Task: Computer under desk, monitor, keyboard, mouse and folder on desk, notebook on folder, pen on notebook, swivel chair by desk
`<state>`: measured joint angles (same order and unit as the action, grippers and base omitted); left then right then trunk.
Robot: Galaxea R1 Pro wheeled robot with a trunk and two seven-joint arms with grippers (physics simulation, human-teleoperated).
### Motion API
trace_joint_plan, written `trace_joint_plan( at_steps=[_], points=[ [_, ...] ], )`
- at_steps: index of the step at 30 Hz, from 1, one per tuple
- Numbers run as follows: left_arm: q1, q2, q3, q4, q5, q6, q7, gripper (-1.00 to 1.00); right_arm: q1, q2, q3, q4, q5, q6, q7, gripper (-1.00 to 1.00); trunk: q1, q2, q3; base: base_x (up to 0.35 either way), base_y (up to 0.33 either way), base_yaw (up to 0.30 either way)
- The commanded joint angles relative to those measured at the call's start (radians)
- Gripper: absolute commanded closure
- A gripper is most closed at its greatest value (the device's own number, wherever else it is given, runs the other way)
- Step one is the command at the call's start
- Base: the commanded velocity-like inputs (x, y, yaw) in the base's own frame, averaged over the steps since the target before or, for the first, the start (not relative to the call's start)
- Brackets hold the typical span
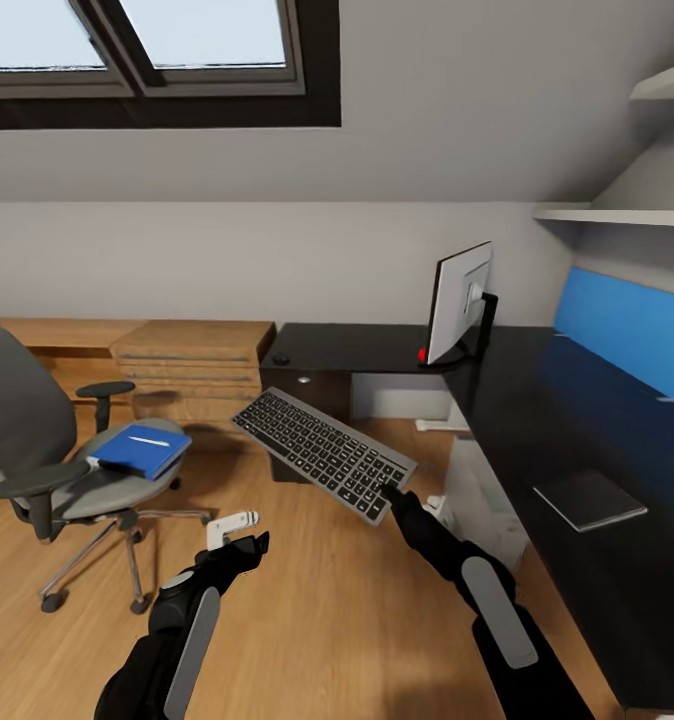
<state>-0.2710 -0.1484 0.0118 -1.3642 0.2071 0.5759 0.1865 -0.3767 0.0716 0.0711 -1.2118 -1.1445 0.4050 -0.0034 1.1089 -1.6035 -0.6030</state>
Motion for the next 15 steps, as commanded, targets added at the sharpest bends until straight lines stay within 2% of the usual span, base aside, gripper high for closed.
trace_joint_plan(
  at_steps=[1,15],
  points=[
    [-0.001,0.0,0.001,-0.001,0.011,0.004,0.007,-1.0,-0.001,0.001,-0.001,0.001,-0.009,0.003,0.0,1.0,0.0,-0.001,-0.001,0.257,0.244,0.0],
    [-0.001,-0.001,-0.001,-0.001,0.009,0.004,0.007,-1.0,-0.001,0.001,-0.002,0.008,-0.008,0.003,0.002,1.0,0.0,-0.001,-0.001,0.262,0.237,0.0]
  ],
)
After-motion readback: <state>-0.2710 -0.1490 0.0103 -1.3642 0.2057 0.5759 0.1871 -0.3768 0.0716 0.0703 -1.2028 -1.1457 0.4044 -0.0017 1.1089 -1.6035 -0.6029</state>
